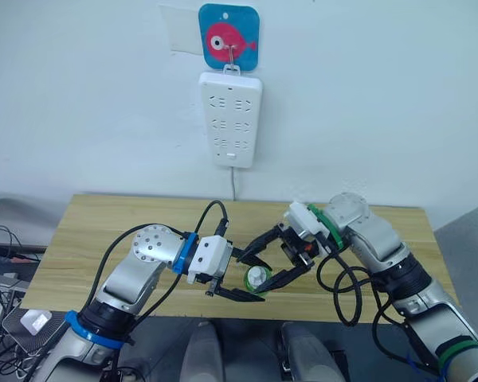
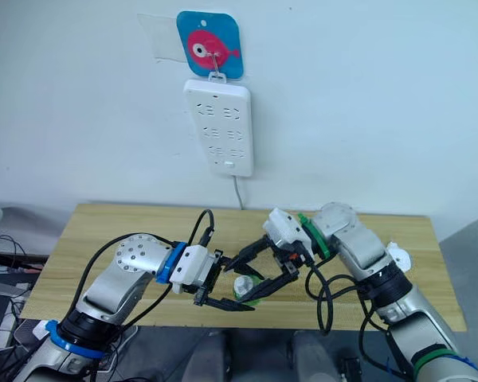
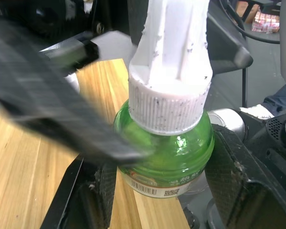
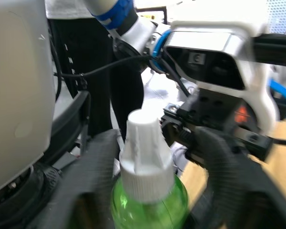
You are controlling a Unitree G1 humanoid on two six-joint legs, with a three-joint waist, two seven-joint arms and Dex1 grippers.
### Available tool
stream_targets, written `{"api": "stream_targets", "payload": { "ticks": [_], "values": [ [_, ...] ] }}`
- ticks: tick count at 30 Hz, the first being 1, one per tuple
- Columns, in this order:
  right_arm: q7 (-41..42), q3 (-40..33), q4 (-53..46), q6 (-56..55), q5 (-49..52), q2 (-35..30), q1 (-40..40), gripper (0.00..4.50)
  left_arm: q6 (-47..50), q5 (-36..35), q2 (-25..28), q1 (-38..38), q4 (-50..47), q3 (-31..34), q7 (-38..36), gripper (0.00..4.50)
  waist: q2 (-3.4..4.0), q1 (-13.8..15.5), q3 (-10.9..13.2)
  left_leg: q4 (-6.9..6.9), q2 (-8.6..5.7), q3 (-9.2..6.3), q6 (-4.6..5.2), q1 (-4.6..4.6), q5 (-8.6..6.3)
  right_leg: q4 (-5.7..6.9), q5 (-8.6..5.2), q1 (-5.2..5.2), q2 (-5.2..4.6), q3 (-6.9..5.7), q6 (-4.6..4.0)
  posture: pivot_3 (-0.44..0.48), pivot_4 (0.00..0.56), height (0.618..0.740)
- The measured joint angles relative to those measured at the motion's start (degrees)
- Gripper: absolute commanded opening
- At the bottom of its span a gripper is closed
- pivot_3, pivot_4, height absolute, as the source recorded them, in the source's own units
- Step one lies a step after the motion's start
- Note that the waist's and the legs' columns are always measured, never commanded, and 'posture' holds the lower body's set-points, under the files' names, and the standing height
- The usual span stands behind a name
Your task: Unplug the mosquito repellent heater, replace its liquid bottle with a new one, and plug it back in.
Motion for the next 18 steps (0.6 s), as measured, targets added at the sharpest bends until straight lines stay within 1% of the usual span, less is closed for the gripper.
{"api": "stream_targets", "payload": {
  "ticks": [1,2,6,9,12,14,18],
  "values": [
    [0.05,-0.01,-0.06,0.12,0.6,-1.47,0.09,4.25,-0.56,0.12,-0.04,-0.11,0.6,0.0,0.0,2.24,0.0,0.0,0.0,0.02,-0.01,0.0,0.01,0.0,-0.01,0.02,0.0,0.0,0.0,0.0,0.0,-0.029,0.189,0.74],
    [0.07,-0.25,-0.31,0.31,1.07,-3.4,0.26,4.46,-0.76,0.17,-0.06,-0.19,1.24,0.02,0.07,2.24,0.0,0.02,0.0,0.03,-0.01,-0.01,0.02,0.0,-0.01,0.02,0.0,0.01,0.0,-0.01,0.0,-0.029,0.189,0.74],
    [0.15,-3.41,-2.3,1.19,3.15,-11.39,2.36,4.46,-0.8,0.18,0.0,-0.45,3.43,0.76,0.54,2.24,0.0,0.12,0.0,0.02,-0.03,-0.03,0.04,-0.01,-0.02,-0.02,0.0,0.02,-0.01,0.0,0.0,-0.053,0.192,0.74],
    [-0.23,-6.28,-2.72,2.11,3.14,-13.55,3.51,4.46,-0.47,0.16,-0.09,-0.61,4.17,1.61,1.81,2.24,0.0,-0.29,0.0,0.02,-0.02,-0.04,0.04,0.0,-0.02,-0.01,0.0,0.01,0.02,0.02,0.0,-0.064,0.189,0.74],
    [-2.42,-9.07,-3.87,3.71,3.01,-14.22,4.89,4.46,1.01,0.1,-0.27,-0.68,4.8,2.53,4.04,2.24,0.0,-0.85,0.0,0.01,-0.02,-0.05,0.04,0.0,-0.02,0.0,0.0,0.01,0.03,0.02,0.0,-0.074,0.195,0.74],
    [-7.35,-11.16,-6.3,5.24,2.79,-13.78,6.4,4.46,3.03,0.1,-1.28,-0.79,5.78,4.02,7.38,2.24,0.0,-1.11,0.0,0.02,-0.02,-0.07,0.04,0.0,-0.02,0.0,0.0,0.01,0.02,0.02,0.0,-0.077,0.198,0.74],
    [-20.47,-13.88,-13.28,9.58,1.14,-10.63,11.06,4.46,6.36,0.4,-3.57,-1.4,6.65,6.27,14.08,2.24,0.0,-1.32,0.0,0.01,-0.03,-0.08,-0.01,-0.02,0.01,0.0,0.0,0.02,0.02,0.02,0.0,-0.081,0.206,0.74]
  ]
}}
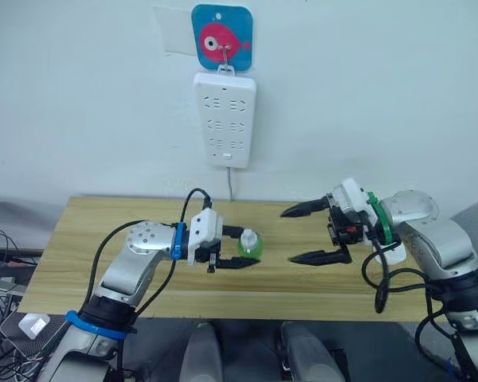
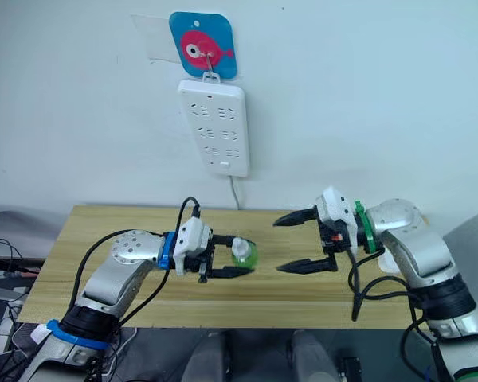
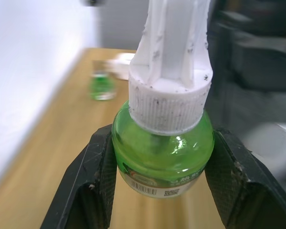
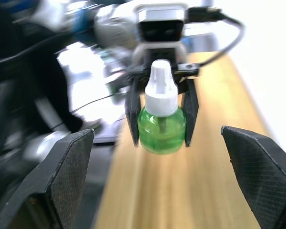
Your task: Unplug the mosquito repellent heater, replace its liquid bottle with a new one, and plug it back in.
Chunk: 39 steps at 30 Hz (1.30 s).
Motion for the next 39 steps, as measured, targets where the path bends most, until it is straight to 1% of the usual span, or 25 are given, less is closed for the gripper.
{"api": "stream_targets", "payload": {
  "ticks": [4,6,10,14,20,23,24,25,26,30,31,39],
  "values": [
    [-9.9,-0.04,-4.69,1.22,-3.15,3.74,4.6,4.46,2.15,0.55,-1.22,-0.14,0.96,1.09,4.16,2.24,0.0,-0.03,0.0,-0.02,-0.01,0.03,-0.11,0.0,0.06,0.0,0.0,-0.02,0.0,0.03,0.0,-0.081,0.203,0.74],
    [-15.41,0.95,-6.96,1.23,-5.63,7.12,6.7,4.46,2.52,0.77,-1.74,-0.35,1.11,1.26,5.78,2.24,-0.01,-0.04,-0.01,-0.02,-0.01,0.01,-0.14,0.0,0.08,0.03,0.0,-0.02,0.0,0.02,0.0,-0.081,0.201,0.74],
    [-22.55,3.81,-8.24,1.81,-8.42,13.4,7.32,4.46,3.02,1.5,-2.86,-0.99,1.12,1.22,6.73,2.24,-0.01,-0.1,-0.01,-0.01,-0.01,0.02,-0.19,0.0,0.11,0.06,0.0,-0.02,0.01,0.04,0.01,-0.085,0.195,0.74],
    [-25.96,5.11,-7.71,1.14,-11.23,16.22,6.93,4.46,2.92,1.88,-3.4,-1.62,1.13,1.14,6.68,2.24,-0.01,-0.09,-0.01,-0.02,-0.02,0.02,-0.2,0.0,0.11,0.05,0.0,-0.02,0.01,0.02,0.01,-0.087,0.19,0.74],
    [-27.01,5.13,-6.58,0.76,-11.95,16.75,6.93,4.46,2.92,2.2,-3.61,-1.62,1.26,1.11,6.2,2.24,-0.01,-0.09,-0.01,-0.03,-0.01,0.02,-0.19,0.0,0.11,0.04,0.0,-0.03,0.01,0.02,0.01,-0.087,0.191,0.74],
    [-26.87,5.13,-6.23,0.69,-11.94,16.8,6.92,3.91,2.92,2.23,-3.71,-1.62,1.26,1.11,6.12,2.24,-0.01,-0.09,-0.02,-0.03,-0.01,0.02,-0.19,0.0,0.11,0.04,0.0,-0.02,0.01,0.02,0.0,-0.085,0.188,0.74],
    [-26.64,5.19,-6.02,0.66,-11.94,16.8,6.89,3.58,2.92,2.23,-3.77,-1.62,1.25,1.1,6.1,2.24,0.0,-0.09,-0.02,-0.03,-0.01,0.02,-0.19,0.0,0.11,0.04,0.0,-0.02,0.01,0.02,0.0,-0.085,0.188,0.74],
    [-26.43,5.3,-5.9,0.64,-11.94,16.8,6.84,3.14,2.92,2.23,-3.87,-1.63,1.25,1.09,6.09,2.24,0.0,-0.09,-0.02,-0.03,-0.01,0.02,-0.19,0.0,0.11,0.04,0.0,-0.02,0.01,0.02,0.01,-0.085,0.188,0.74],
    [-26.21,5.46,-5.77,0.59,-11.94,16.84,6.71,2.84,2.92,2.24,-3.94,-1.63,1.25,1.06,6.09,2.24,0.0,-0.09,-0.02,-0.03,-0.01,0.02,-0.19,0.0,0.11,0.04,0.0,-0.02,0.01,0.02,0.01,-0.082,0.188,0.74],
    [-25.25,5.55,-4.87,-0.03,-11.85,17.43,5.82,1.33,2.92,2.28,-3.99,-1.8,1.25,1.01,6.07,2.24,0.0,-0.09,-0.02,-0.03,-0.02,0.02,-0.19,0.0,0.11,0.04,0.0,-0.02,0.01,0.02,0.01,-0.083,0.193,0.74],
    [-25.0,5.55,-4.78,-0.2,-11.87,17.37,5.71,1.03,2.92,2.33,-3.98,-1.79,1.26,1.02,6.06,2.24,0.0,-0.09,-0.02,-0.03,-0.02,0.02,-0.19,0.0,0.11,0.04,0.0,-0.02,0.01,0.02,0.01,-0.083,0.193,0.74],
    [-20.74,5.11,-3.62,-0.26,-10.67,15.93,4.9,1.03,2.72,2.47,-3.89,-1.36,1.09,0.63,4.36,2.24,0.0,-0.1,-0.02,-0.02,-0.01,0.02,-0.18,0.0,0.1,0.04,0.0,-0.02,0.01,0.02,0.0,-0.097,0.199,0.74]
  ]
}}
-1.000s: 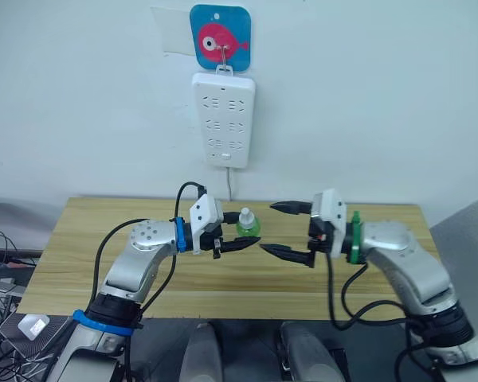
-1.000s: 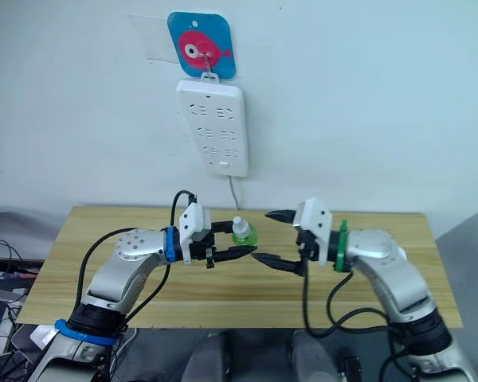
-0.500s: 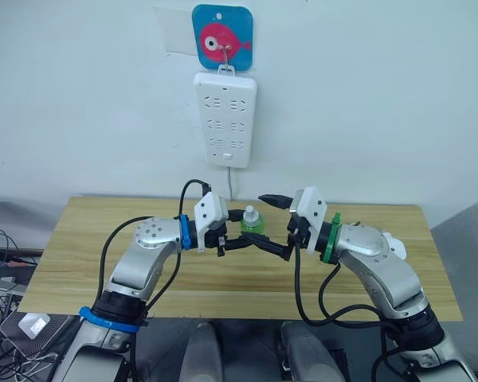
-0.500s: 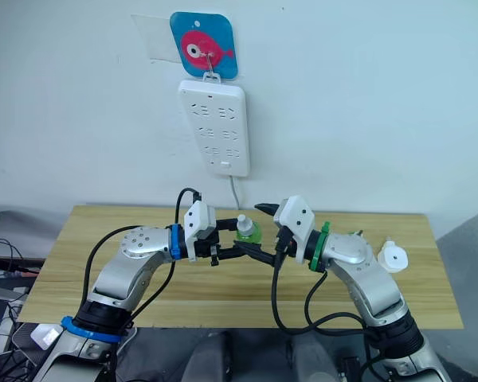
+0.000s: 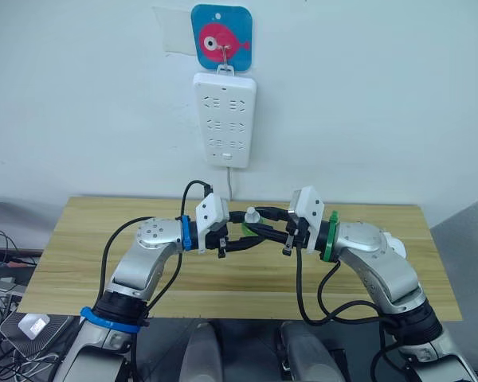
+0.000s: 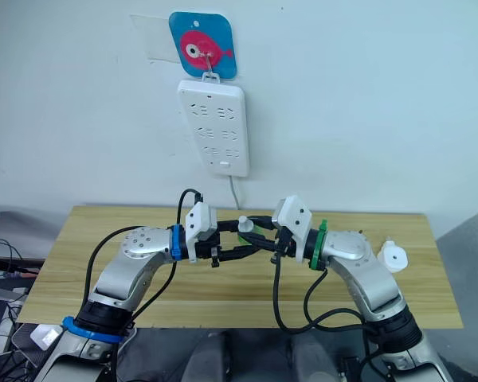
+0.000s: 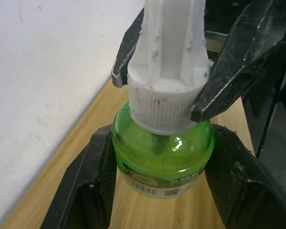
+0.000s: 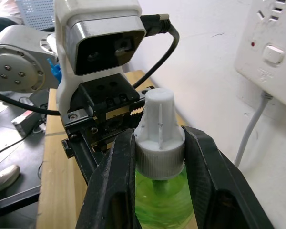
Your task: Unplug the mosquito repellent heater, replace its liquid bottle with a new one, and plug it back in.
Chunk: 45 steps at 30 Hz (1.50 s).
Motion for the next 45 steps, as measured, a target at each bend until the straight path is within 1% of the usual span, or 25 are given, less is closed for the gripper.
{"api": "stream_targets", "payload": {
  "ticks": [1,2,3,4,6,8,12,15,17,18,21,22,23,25,28,31,35,38,40,44,45],
  "values": [
    [1.4,-0.02,0.4,-0.07,0.44,-0.52,-0.34,1.03,-0.35,0.0,0.17,0.13,-0.02,-0.22,-0.64,2.24,0.0,0.0,0.0,0.0,0.0,0.0,0.0,0.0,0.0,0.0,0.0,0.0,0.0,0.0,0.0,-0.096,0.201,0.74],
    [3.82,0.04,1.0,-0.18,1.14,-1.37,-0.98,1.03,-1.12,-0.03,0.66,0.44,-0.25,-0.57,-1.66,2.24,0.0,-0.01,0.0,0.0,0.0,0.01,0.0,0.0,0.0,0.0,0.0,0.0,0.0,0.01,0.0,-0.095,0.202,0.74],
    [7.94,0.55,1.71,-0.65,2.0,-2.71,-2.13,1.03,-2.71,-0.02,1.61,1.1,-0.84,-1.1,-3.69,2.24,0.0,-0.04,0.0,0.0,0.0,0.03,0.0,0.0,0.0,-0.01,0.0,-0.01,0.0,0.02,0.0,-0.093,0.202,0.74],
    [9.64,0.82,1.72,-0.94,2.59,-3.33,-2.4,1.03,-3.51,0.0,2.01,1.34,-1.26,-1.54,-4.64,2.24,0.0,-0.03,0.0,-0.02,0.0,0.03,0.0,0.0,0.0,-0.03,0.0,-0.01,0.0,0.02,0.0,-0.088,0.2,0.74],
    [18.61,2.62,2.89,-2.07,4.47,-5.54,-4.43,1.03,-7.61,-0.05,4.58,3.11,-3.48,-3.12,-9.43,2.24,0.02,-0.21,-0.01,-0.06,0.03,0.03,0.01,0.01,-0.01,-0.07,0.0,-0.02,0.04,0.04,0.0,-0.063,0.2,0.74],
    [27.73,4.91,5.19,-2.93,6.49,-6.25,-7.34,1.03,-10.99,-1.04,6.46,4.6,-5.9,-4.62,-14.16,2.24,0.03,-0.25,-0.01,-0.06,0.07,-0.01,0.01,0.02,-0.01,-0.06,0.0,-0.01,0.08,0.0,-0.01,-0.045,0.204,0.74],
    [38.39,7.84,10.54,-6.76,7.77,-4.19,-11.96,1.03,-13.4,-2.43,8.07,5.13,-8.69,-5.53,-18.59,2.24,0.03,0.06,-0.01,0.01,0.04,-0.1,0.21,0.03,-0.12,-0.03,0.0,0.05,0.08,-0.06,-0.01,-0.025,0.21,0.74],
    [41.17,8.5,13.78,-10.5,8.04,-1.97,-14.61,1.03,-13.05,-2.25,8.9,5.12,-8.44,-5.9,-19.63,2.24,0.03,0.19,-0.01,0.03,0.02,-0.11,0.22,0.03,-0.12,-0.03,0.0,0.06,0.07,-0.05,-0.01,-0.013,0.22,0.74],
    [41.36,8.61,15.19,-11.04,8.06,-1.92,-15.58,1.76,-12.97,-2.24,8.9,4.8,-7.94,-5.9,-19.64,2.24,0.03,0.46,-0.01,0.02,0.03,-0.12,0.22,0.02,-0.13,-0.03,0.0,0.05,0.07,-0.07,-0.01,-0.013,0.22,0.74],
    [41.39,8.61,16.1,-11.37,8.06,-1.86,-15.99,2.02,-12.86,-2.13,8.89,4.22,-7.25,-5.9,-19.59,2.24,0.03,0.75,-0.01,0.02,0.04,-0.15,0.22,0.02,-0.12,-0.04,0.0,0.04,0.07,-0.1,-0.01,-0.017,0.22,0.74],
    [41.39,8.14,17.64,-11.45,8.12,-2.4,-16.65,3.07,-12.03,-1.62,8.36,2.85,-5.79,-5.9,-18.46,2.24,0.04,1.26,-0.01,0.02,0.04,-0.13,0.22,0.02,-0.12,-0.04,0.0,0.04,0.07,-0.08,-0.01,-0.029,0.221,0.74],
    [41.41,7.86,17.64,-11.45,8.25,-3.31,-16.64,3.37,-11.91,-1.43,8.03,2.44,-5.24,-5.89,-18.03,2.24,0.04,1.39,0.0,0.02,0.04,-0.1,0.22,0.02,-0.13,-0.04,0.0,0.03,0.05,-0.06,-0.01,-0.035,0.221,0.74],
    [41.42,7.36,17.64,-11.44,8.31,-4.3,-16.64,3.77,-11.8,-1.27,7.93,2.24,-4.74,-5.88,-17.85,2.24,0.04,1.46,0.0,0.02,0.04,-0.11,0.22,0.02,-0.12,-0.05,0.0,0.03,0.05,-0.08,-0.01,-0.042,0.22,0.74],
    [41.45,5.6,17.37,-11.29,9.1,-7.9,-16.18,4.43,-11.39,-1.14,7.88,1.95,-3.65,-5.73,-17.46,2.24,0.04,1.58,-0.01,0.02,0.03,-0.1,0.22,0.02,-0.13,-0.05,0.0,0.03,0.04,-0.08,-0.01,-0.059,0.217,0.74],
    [41.27,2.62,16.12,-10.35,10.12,-11.25,-15.05,4.47,-10.59,-1.14,7.84,1.97,-2.54,-5.19,-16.63,2.24,0.04,1.36,0.0,0.01,0.05,-0.1,0.23,0.02,-0.13,-0.05,0.0,0.02,0.04,-0.06,-0.01,-0.078,0.216,0.74],
    [40.08,1.11,13.7,-8.42,10.66,-11.76,-14.44,4.47,-10.05,-1.15,7.17,1.95,-2.36,-5.14,-15.52,2.24,0.04,0.68,0.0,0.0,0.06,-0.1,0.23,0.02,-0.13,-0.04,0.0,0.02,0.06,-0.03,-0.01,-0.094,0.218,0.74],
    [34.79,-1.91,8.65,-3.36,12.52,-12.48,-12.19,4.47,-8.53,-1.21,6.12,2.33,-2.38,-4.97,-13.04,2.24,0.04,0.12,0.0,0.0,0.05,-0.09,0.23,0.02,-0.13,-0.05,0.0,0.02,0.06,-0.02,-0.01,-0.099,0.221,0.74],
    [29.08,-4.57,4.48,2.57,14.64,-13.37,-9.79,4.47,-7.03,-1.27,5.91,3.4,-2.38,-3.64,-10.79,2.24,0.04,0.02,0.0,-0.01,0.04,-0.1,0.22,0.02,-0.13,-0.04,0.0,0.02,0.06,-0.03,-0.01,-0.105,0.222,0.74],
    [23.74,-6.51,-0.28,7.81,17.28,-13.4,-6.96,4.47,-5.73,-1.28,4.89,3.61,-2.36,-2.65,-8.46,2.24,0.04,0.04,0.0,-0.01,0.04,-0.11,0.22,0.02,-0.13,-0.05,0.0,0.03,0.06,-0.03,-0.01,-0.11,0.226,0.74],
    [14.96,-7.14,-6.94,12.77,19.64,-10.33,-3.35,4.47,-4.46,-1.19,3.65,3.61,-2.31,-1.57,-5.24,2.24,0.04,-0.01,0.0,-0.01,0.03,-0.1,0.22,0.01,-0.13,-0.05,0.0,0.03,0.06,0.0,-0.01,-0.107,0.224,0.74],
    [12.81,-7.12,-7.87,13.38,19.96,-9.06,-2.52,4.12,-4.24,-1.17,3.46,3.62,-2.31,-1.44,-4.61,2.24,0.04,-0.09,0.0,-0.01,0.03,-0.1,0.23,0.01,-0.13,-0.04,0.0,0.02,0.06,0.01,-0.01,-0.107,0.223,0.74]
  ]
}}
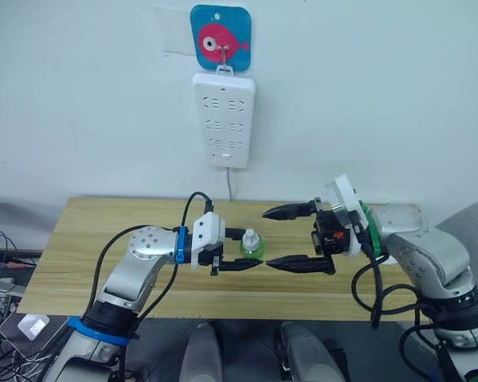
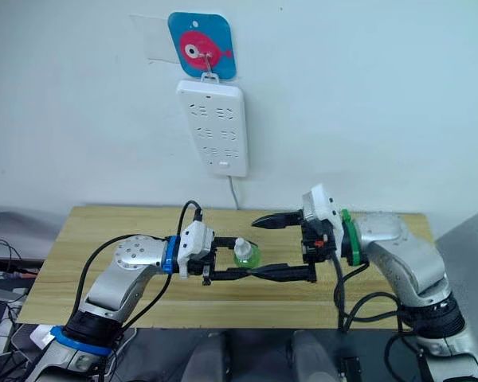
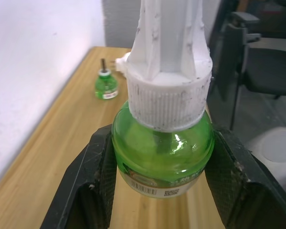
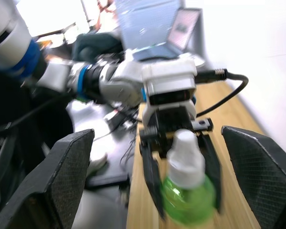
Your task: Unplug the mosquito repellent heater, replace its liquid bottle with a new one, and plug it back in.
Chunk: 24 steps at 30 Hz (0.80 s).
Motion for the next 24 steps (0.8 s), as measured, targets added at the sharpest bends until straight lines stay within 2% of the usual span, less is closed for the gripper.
{"api": "stream_targets", "payload": {
  "ticks": [4,10,22,24],
  "values": [
    [-5.46,1.03,-1.6,0.51,-0.48,3.24,1.26,2.88,0.75,0.0,-0.5,0.09,-0.05,0.06,0.46,2.24,0.0,-0.05,0.0,-0.02,-0.02,0.01,0.0,0.0,0.0,-0.01,0.0,-0.01,0.0,0.0,0.01,-0.103,0.219,0.74],
    [-10.41,2.64,-2.08,-0.94,-3.5,5.33,2.88,2.88,0.86,0.0,-0.5,0.29,-0.14,0.06,0.45,2.24,0.0,-0.04,0.0,-0.03,-0.02,0.02,0.0,-0.01,0.0,-0.03,0.0,-0.02,0.0,0.01,0.01,-0.107,0.213,0.74],
    [-13.05,5.34,-1.71,-1.72,-5.86,7.37,2.79,2.88,0.86,0.01,-0.74,0.3,-0.59,0.03,0.24,2.24,0.0,-0.05,0.0,-0.04,-0.01,0.02,-0.01,-0.01,0.0,-0.03,0.0,-0.03,0.0,0.0,0.01,-0.105,0.207,0.74],
    [-13.06,5.77,-1.25,-1.74,-6.38,7.37,2.76,2.47,0.88,0.01,-0.74,0.32,-0.66,0.03,0.24,2.24,0.0,-0.05,0.0,-0.04,-0.01,0.02,-0.01,-0.01,0.0,-0.03,0.0,-0.03,0.0,0.0,0.01,-0.102,0.206,0.74]
  ]
}}
